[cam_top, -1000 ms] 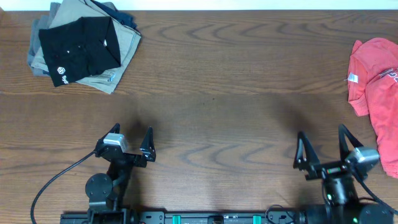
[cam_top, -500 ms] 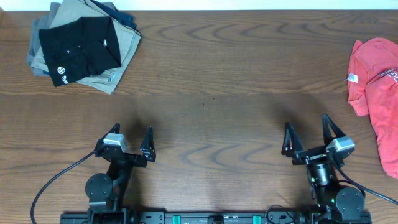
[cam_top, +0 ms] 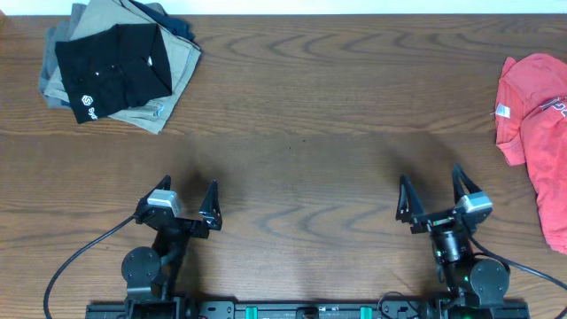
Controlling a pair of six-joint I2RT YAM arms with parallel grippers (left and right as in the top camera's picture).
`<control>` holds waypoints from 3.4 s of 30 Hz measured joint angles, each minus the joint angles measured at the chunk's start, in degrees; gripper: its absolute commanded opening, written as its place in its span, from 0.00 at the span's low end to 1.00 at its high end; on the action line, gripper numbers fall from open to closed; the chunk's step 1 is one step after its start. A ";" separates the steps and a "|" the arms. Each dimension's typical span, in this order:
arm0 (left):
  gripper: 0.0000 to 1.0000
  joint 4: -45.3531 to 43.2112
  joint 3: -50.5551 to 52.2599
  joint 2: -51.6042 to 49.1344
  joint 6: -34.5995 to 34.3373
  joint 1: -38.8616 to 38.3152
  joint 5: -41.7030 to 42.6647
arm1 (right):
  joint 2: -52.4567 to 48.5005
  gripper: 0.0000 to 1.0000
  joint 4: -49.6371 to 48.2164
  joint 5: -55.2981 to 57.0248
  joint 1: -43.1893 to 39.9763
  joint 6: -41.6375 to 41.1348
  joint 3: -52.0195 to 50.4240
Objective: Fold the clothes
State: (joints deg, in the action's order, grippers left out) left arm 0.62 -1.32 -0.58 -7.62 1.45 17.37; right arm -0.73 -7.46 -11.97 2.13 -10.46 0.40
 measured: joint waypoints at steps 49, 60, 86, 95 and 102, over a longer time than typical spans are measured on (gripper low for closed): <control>0.98 0.00 0.00 0.00 0.00 0.00 0.00 | 0.04 0.99 10.40 0.04 0.24 4.20 0.00; 0.98 0.00 0.00 0.00 0.00 0.00 0.00 | 0.04 0.99 10.40 0.04 0.24 4.20 0.00; 0.98 0.00 0.00 0.00 0.00 0.00 0.00 | 0.04 0.99 10.43 0.04 0.24 4.20 0.00; 0.98 0.00 0.00 0.00 0.00 0.00 0.00 | 0.04 0.99 10.40 0.04 0.24 4.20 0.00; 0.98 0.00 0.00 0.00 0.00 0.00 0.00 | 0.04 0.99 10.40 0.04 0.24 4.20 0.00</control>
State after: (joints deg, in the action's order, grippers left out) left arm 0.62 -1.32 -0.58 -7.62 1.45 17.37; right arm -0.69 2.94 -11.92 2.37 -6.26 0.40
